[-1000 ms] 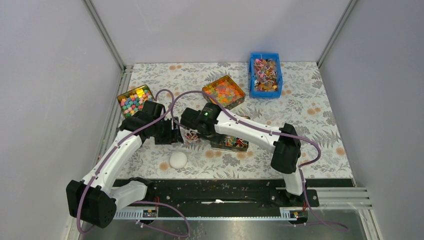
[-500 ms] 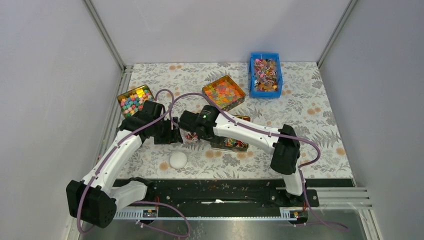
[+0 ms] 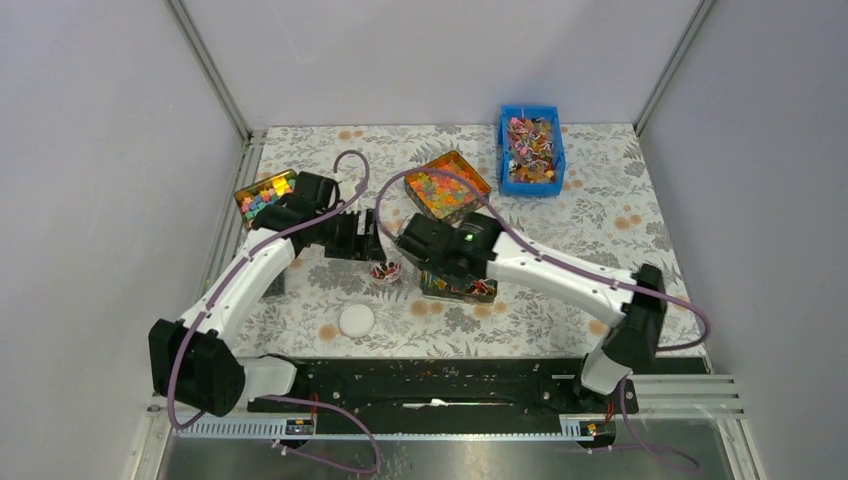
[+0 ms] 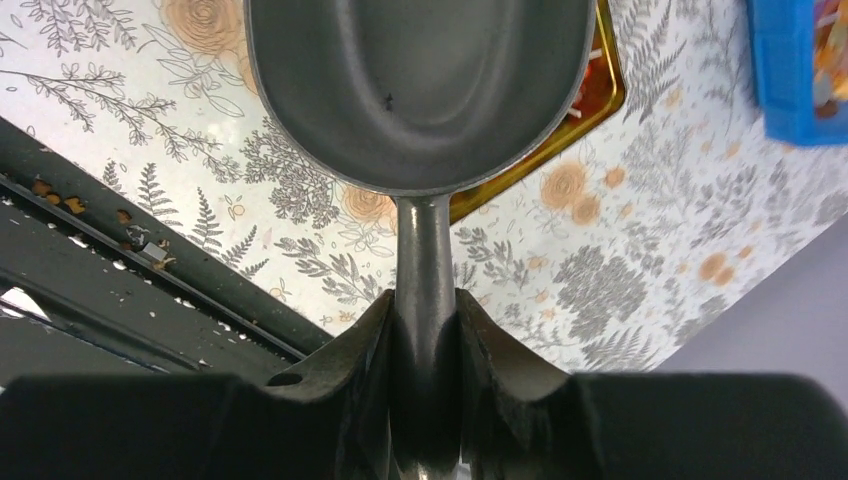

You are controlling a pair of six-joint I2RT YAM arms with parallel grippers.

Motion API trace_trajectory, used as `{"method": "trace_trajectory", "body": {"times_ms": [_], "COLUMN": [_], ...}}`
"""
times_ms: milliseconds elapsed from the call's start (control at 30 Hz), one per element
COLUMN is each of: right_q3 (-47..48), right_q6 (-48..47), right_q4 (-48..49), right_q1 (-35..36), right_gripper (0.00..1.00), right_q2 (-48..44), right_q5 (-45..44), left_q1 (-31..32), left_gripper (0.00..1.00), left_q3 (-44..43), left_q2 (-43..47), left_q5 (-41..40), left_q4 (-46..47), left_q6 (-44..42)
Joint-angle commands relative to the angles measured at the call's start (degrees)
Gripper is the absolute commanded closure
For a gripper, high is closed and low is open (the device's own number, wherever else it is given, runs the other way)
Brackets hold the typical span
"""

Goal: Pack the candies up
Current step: Adjust the storage box at the center of the board.

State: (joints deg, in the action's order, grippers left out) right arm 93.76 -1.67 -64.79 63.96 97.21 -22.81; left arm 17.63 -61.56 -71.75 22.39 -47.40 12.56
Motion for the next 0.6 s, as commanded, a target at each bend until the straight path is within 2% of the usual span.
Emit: {"method": "trace_trajectory", "body": {"times_ms": [0,100,300,433,567], "right_q3": [-5.62,-10.92,-18.65,-22.50,-25.98], "right_q6": [7.01,9.91,13.20,15.20,16.92], "right_q4": [3.72,5.15,6.67,6.78,6.69], "right_q1": [-4.62,-8.44,-15.13,-18.86,-21.98], "right_gripper": [1.00,1.00,1.00,1.00,1.00], "right_q2": [-7.67,-12.80,-19.80,-23.53,-26.68], "right_q5": [2.82,6.55,10.12,11.34,12.53], "left_q1": [0.43,2.15,7.70,11.24,15.97], "left_gripper": [0.20,0.13,0.11,0.13,0.15], "left_q3": [-5.66,-8.84,-14.99,-21.39,-28.09], "left_q2": [-4.22,-8.15,-15.83,-22.69,-29.80], "left_q5": [13.23,15.73,15.01,11.58,3.99], "left_q4": [8.76,9.70,12.21,12.33,11.14], "left_q6": [-5.36,-8.37,-11.87,-12.12,-15.81]}}
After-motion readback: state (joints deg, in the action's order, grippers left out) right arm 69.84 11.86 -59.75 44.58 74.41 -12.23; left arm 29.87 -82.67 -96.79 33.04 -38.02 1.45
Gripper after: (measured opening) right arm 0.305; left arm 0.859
